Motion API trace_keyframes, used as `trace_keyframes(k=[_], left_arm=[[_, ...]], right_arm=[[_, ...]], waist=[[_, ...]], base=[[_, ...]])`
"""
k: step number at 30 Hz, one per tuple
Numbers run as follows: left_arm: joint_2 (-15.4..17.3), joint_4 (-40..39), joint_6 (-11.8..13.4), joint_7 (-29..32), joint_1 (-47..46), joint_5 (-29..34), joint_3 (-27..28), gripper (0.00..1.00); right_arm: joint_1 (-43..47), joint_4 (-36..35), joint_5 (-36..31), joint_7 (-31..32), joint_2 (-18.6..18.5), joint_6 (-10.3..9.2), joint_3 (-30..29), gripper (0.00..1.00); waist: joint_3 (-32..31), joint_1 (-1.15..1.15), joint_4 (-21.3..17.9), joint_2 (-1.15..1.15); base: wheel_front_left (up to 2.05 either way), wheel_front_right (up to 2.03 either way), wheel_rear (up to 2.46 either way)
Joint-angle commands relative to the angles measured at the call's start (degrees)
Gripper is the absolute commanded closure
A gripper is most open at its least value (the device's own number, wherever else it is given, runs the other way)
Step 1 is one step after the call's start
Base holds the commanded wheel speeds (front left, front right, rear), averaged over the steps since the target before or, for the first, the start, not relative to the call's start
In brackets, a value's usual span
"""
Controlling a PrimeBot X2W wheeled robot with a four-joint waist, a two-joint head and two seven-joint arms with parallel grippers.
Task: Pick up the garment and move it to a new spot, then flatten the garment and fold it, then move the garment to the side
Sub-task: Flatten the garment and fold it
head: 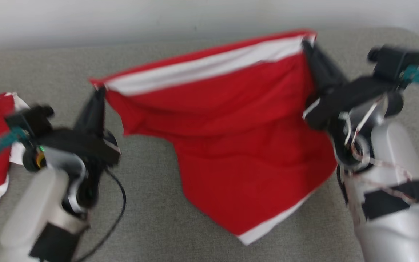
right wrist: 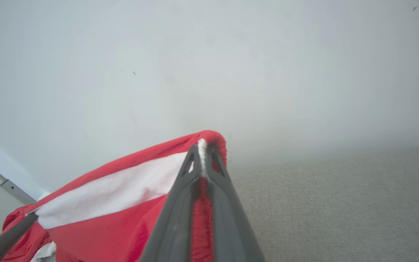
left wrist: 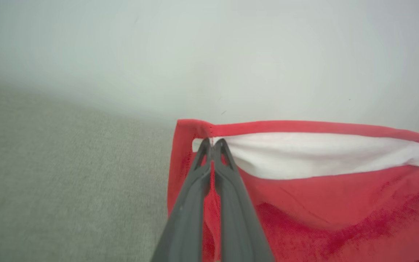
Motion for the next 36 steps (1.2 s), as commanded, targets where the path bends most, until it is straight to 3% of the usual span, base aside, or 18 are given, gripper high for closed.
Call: trace_keyframes(k=[1,7,13,18,20,24,29,36], left_arm=[[0.12,-0.25,0.59,-0.23,-1.95,-0.02,0.79,1.0],[-2.4,3.13,2.31,-5.31,-15.66,0.42,4.87,1.0],[-3.99,5.39,2.81,-9.77,-29.43,7.07,6.6,1.0],[-7.4,-0.93,1.7,-9.97,-33.25,13.6,12.31,1.0],[-8.82,-1.97,0.0,-9.98,-30.94,15.74,12.92,1.0],[-10.23,1.6,-2.98,-10.01,-22.91,17.55,10.97,1.0],[-10.64,4.54,-4.87,-10.02,-11.63,16.79,9.99,1.0],[-9.83,3.39,-6.26,-9.82,3.43,13.38,10.38,1.0]], right_arm=[[-2.46,1.46,-0.04,-1.56,-0.16,0.2,-0.43,1.0],[-18.56,12.94,-0.73,-12.51,-1.0,0.2,1.83,1.0],[-33.42,25.14,-5.91,-25.87,-0.81,0.2,1.33,1.0],[-40.51,25.53,-9.9,-30.0,-0.91,0.19,-0.24,1.0],[-39.13,23.54,-11.75,-30.03,-1.52,0.19,-0.96,1.0],[-32.89,27.75,-12.08,-29.96,-3.52,0.2,5.29,1.0],[-24.15,31.59,-6.29,-27.04,-6.96,0.15,14.0,1.0],[-11.72,28.43,2.77,-21.43,-12.72,0.15,20.5,1.0]], waist=[[3.94,-0.01,-1.21,0.0],[6.98,-0.01,-2.27,0.0],[7.4,-0.01,-2.55,0.0],[8.1,-0.01,-1.89,0.0],[8.73,-0.01,-1.28,0.0],[9.43,-0.01,0.13,0.0],[8.3,-0.01,1.38,0.0],[3.59,-0.01,1.93,0.0]], base=[[0.0,0.0,0.0],[0.0,0.0,0.0],[0.0,0.0,0.0],[0.0,0.0,0.0],[0.0,0.0,0.0],[0.0,0.0,0.0],[0.0,0.0,0.0],[0.0,0.0,0.0]])
